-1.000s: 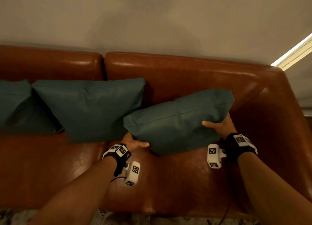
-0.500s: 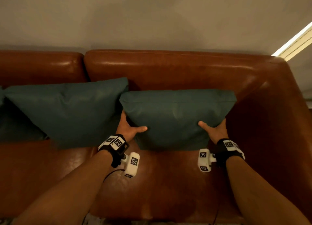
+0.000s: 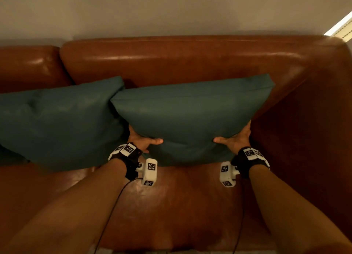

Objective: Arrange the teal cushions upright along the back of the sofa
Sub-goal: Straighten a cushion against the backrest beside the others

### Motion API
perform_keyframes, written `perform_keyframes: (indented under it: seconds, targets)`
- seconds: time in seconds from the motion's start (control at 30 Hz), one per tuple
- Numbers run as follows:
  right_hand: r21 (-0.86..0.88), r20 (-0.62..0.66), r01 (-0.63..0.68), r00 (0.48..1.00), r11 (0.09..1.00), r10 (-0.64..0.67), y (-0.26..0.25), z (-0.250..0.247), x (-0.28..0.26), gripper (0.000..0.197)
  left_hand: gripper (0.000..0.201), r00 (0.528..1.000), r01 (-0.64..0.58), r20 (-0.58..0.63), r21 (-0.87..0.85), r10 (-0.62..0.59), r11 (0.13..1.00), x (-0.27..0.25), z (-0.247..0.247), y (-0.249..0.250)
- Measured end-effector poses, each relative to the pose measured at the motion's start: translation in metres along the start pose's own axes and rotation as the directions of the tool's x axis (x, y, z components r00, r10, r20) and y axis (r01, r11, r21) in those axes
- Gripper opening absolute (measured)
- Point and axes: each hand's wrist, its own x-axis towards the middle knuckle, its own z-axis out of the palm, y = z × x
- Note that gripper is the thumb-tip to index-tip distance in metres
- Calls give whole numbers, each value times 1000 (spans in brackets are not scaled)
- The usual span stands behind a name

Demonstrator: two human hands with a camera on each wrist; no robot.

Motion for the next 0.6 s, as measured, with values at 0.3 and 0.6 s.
perform_keyframes:
  seconds: [0.3, 0.6]
  targets:
    - [156, 124, 71, 988, 985, -91, 18, -13, -11, 137, 126, 988, -156, 14, -24, 157, 987, -13, -1, -22]
    - [82, 125, 77, 988, 994, -87, 27, -23, -10, 137, 102, 965, -253, 61, -20, 254, 967, -19, 7, -8]
